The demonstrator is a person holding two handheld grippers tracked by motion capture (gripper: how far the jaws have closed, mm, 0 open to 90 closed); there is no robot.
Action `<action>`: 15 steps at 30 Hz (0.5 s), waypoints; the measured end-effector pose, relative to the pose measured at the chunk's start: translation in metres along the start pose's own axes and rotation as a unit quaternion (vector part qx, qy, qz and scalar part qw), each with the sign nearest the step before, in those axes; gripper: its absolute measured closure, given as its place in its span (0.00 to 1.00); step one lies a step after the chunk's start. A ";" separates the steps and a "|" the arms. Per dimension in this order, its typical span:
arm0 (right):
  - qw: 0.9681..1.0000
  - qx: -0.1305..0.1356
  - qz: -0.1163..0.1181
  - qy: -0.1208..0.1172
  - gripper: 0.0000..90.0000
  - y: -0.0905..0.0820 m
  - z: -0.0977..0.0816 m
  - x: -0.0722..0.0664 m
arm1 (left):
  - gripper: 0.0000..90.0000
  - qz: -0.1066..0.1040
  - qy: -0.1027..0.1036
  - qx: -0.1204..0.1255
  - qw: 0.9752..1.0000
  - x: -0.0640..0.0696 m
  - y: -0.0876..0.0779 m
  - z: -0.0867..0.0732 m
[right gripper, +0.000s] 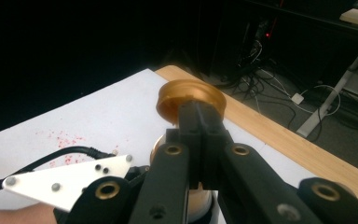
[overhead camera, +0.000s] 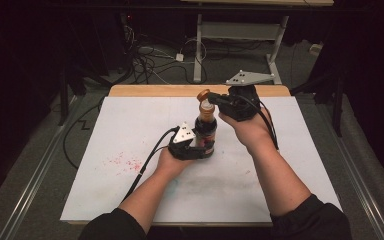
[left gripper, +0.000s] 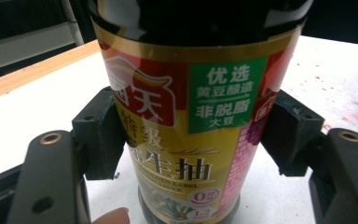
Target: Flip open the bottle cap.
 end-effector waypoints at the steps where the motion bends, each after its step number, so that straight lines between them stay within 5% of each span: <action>1: 1.000 0.000 0.000 0.000 1.00 0.000 0.000 0.000 | 0.32 0.000 -0.001 0.000 1.000 0.000 0.000 0.000; 15: 1.000 0.005 -0.004 0.002 1.00 -0.003 -0.002 0.006 | 0.32 -0.001 -0.006 0.003 1.000 -0.001 0.000 -0.001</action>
Point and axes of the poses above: each handheld gripper's, and its own axes: y roughly forward along the jaws, z roughly out of its top, x roughly to its right, the point moved 3 cm from there along y, roughly forward along the jaws, and after that the axes turned 8 degrees about z, right-handed, at the moved point
